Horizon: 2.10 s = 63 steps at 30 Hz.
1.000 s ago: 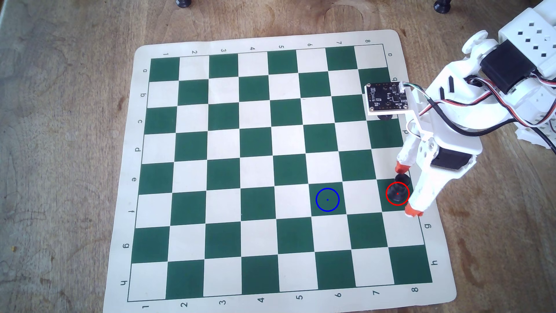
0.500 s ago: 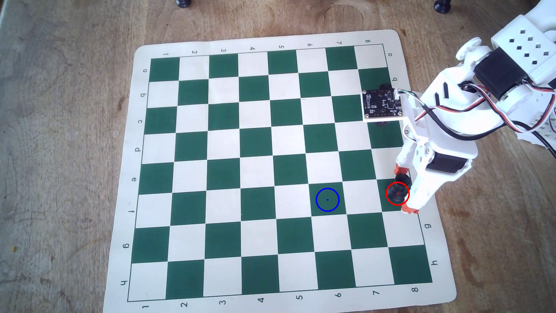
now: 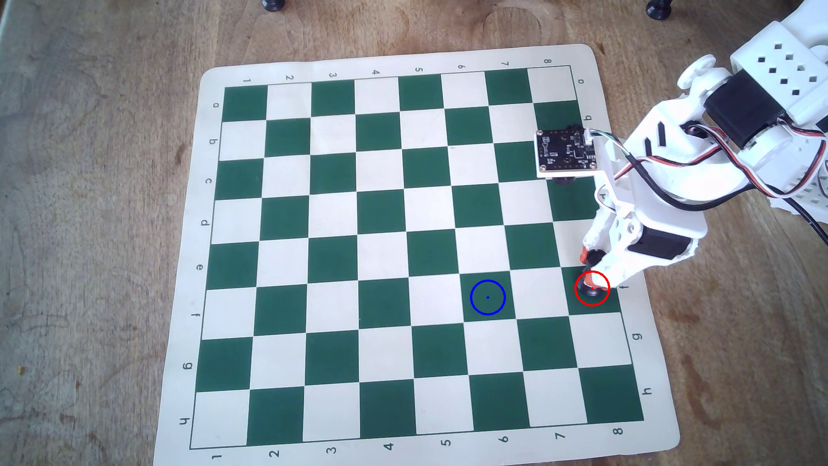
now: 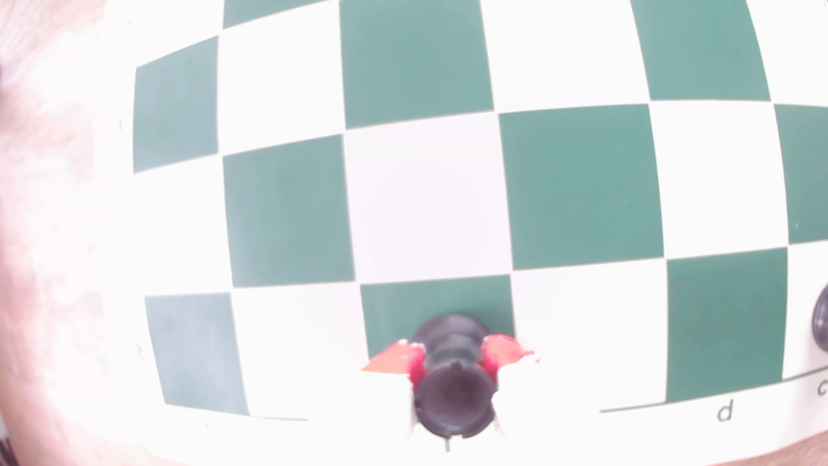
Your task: Move the chess piece from red to blue
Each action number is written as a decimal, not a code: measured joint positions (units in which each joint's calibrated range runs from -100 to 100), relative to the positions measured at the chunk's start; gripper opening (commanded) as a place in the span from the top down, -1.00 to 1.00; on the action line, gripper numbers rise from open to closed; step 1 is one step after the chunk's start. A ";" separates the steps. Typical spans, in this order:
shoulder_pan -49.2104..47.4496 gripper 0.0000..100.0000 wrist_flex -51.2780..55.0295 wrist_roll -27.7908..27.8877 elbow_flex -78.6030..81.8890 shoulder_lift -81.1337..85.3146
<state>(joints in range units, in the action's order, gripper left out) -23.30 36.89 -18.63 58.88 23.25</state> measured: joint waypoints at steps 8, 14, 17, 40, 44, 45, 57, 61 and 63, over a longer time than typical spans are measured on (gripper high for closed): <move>0.00 0.99 3.75 0.00 -2.08 0.08; 0.00 0.99 15.62 0.00 -11.48 4.44; -0.07 0.99 19.92 0.00 -15.63 4.94; 4.79 0.99 17.29 1.71 -48.26 -25.39; 5.09 0.99 17.21 1.71 -50.79 -29.07; 5.09 0.99 17.21 1.76 -50.97 -30.50; 4.79 0.99 14.18 1.76 -51.15 -35.36; 4.87 0.99 13.78 1.76 -51.15 -37.12; 4.72 0.94 13.15 1.76 -51.15 -37.45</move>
<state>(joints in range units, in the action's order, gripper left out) -18.58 50.04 -16.87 7.73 -14.20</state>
